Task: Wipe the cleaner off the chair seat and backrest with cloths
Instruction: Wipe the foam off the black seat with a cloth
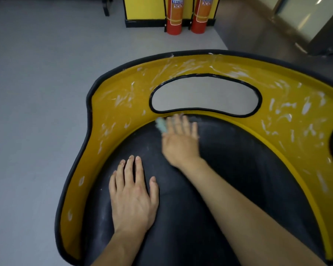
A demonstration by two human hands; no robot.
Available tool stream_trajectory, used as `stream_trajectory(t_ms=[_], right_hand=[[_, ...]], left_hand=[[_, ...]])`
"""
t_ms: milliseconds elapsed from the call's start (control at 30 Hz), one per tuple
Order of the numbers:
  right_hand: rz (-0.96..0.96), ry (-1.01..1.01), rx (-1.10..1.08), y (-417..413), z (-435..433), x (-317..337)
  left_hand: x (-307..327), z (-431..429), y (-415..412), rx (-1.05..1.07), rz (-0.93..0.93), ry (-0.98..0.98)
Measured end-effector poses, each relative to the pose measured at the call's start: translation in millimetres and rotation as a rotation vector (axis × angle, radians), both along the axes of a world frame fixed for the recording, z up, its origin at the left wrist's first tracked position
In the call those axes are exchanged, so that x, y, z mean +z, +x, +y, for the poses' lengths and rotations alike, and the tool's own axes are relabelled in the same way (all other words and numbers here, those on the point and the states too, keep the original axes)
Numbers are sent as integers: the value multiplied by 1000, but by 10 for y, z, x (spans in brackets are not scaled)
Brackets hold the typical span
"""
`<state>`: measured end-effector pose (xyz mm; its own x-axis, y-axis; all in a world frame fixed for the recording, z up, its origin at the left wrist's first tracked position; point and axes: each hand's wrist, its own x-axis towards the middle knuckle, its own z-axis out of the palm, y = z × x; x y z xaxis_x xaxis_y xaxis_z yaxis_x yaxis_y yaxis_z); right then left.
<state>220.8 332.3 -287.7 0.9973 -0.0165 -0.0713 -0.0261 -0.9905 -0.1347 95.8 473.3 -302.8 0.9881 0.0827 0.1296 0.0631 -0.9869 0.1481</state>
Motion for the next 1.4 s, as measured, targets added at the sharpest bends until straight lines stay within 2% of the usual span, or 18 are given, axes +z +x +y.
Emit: stream_trajectory(t_ms=[100,167,300,433,567,700,833,967,1133,1267,1333,1400], right_hand=[[39,6,194,-30,79,13],[42,-10,176,-61,-353,13],[26,-24,-97,-467,-1467,-13],[46,15,-364,-1319,-2203,12],[84,63,-474,-1765,-2219,2],[22,11,-566,-1501,-2046,-14],[14,-7,-472,-725,-1705,29],[12,20,-272,-14,-799,-10],[32,36,54,125,245,-27],[40,23,225,-64,-65,-7],[29,16,156,-124,-529,3],[26,12,-21,-244,-1101,-5]], left_hand=[[0,-9,3,0,-12,9],[-4,-6,-2,0,-20,3],[-5,-12,-5,-3,-45,-36],[-2,-16,-23,-5,-61,-62],[2,-24,-28,-7,-61,-56],[1,-42,-38,-7,-79,-56],[-21,-32,-27,-5,-73,-19],[-32,-40,-12,6,-66,6],[-28,-45,7,7,-44,42],[-24,-39,-3,4,-50,35],[-23,-43,-6,-2,-52,15],[-24,-40,-13,-4,-49,11]])
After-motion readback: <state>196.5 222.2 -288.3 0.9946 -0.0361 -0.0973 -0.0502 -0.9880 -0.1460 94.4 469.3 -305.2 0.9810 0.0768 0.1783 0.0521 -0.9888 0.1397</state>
